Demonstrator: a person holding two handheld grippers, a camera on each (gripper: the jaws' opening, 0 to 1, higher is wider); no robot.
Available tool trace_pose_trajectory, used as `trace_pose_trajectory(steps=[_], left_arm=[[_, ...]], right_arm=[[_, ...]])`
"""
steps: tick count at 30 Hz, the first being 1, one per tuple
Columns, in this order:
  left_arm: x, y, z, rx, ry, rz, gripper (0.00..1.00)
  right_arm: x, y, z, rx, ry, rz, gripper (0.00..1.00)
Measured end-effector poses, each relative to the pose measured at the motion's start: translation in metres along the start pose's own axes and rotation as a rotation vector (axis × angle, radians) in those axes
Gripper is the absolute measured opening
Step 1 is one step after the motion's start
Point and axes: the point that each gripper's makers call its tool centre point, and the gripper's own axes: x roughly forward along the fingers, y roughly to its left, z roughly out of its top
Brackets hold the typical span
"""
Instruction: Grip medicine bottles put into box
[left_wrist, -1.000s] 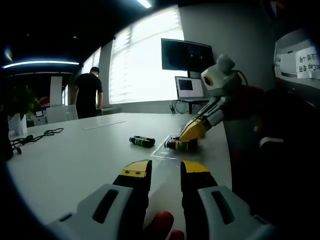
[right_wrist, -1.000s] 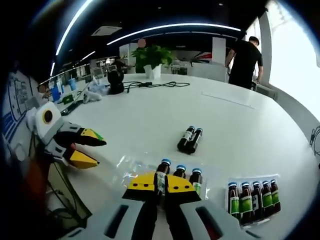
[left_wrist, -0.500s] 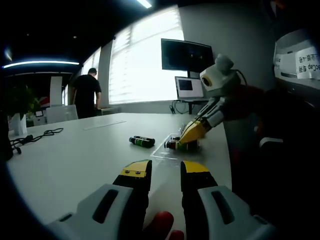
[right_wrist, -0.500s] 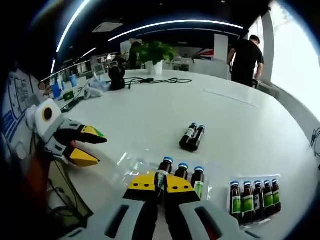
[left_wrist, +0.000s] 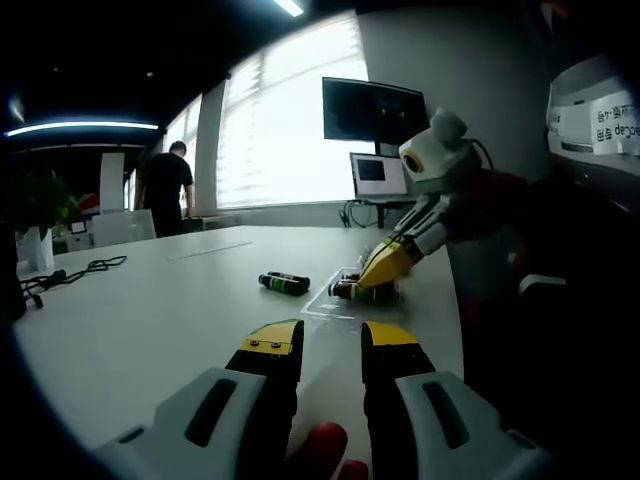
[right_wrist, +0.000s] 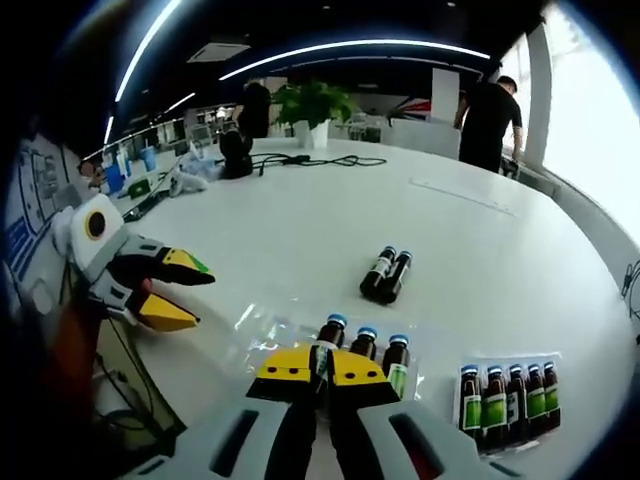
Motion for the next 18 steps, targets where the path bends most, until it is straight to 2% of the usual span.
trace_pose_trajectory(steps=[4,5,6,7,11,18], left_arm=[[0.0000,0.0002,-0.0002,0.001,0.000,0.000,0.17],[0.0001,0.0002,-0.0002,0.001,0.001,0.001,0.17],[0.0001,0.0002,-0.0002,0.001,0.001,0.001,0.17],[0.0001,0.0002,-0.0003,0.001,0.001,0.001,0.17],[0.0000,0.0001,-0.0003,0.001,0.001,0.002,0.17],[0.0003,0.0000,-0.0004,0.001,0.002,0.001,0.17]], right_arm=[[0.0008,0.0001,-0.0008,0.002,-0.006,-0.005,0.00],[0.0024,0.0014,-0.0052,0.003,0.014,0.000,0.01],[0.0039,-0.0003,-0.0018,-0.025,-0.015,-0.006,0.02],[-0.0002,0.0010,-0.0040,-0.002,-0.005,-0.012,0.02],[-0.0048,0.0015,-0.0040,-0.015,-0.003,-0.021,0.02],[-0.0033,0.0003,-0.0041,-0.005,-0.003,-0.014,0.01]])
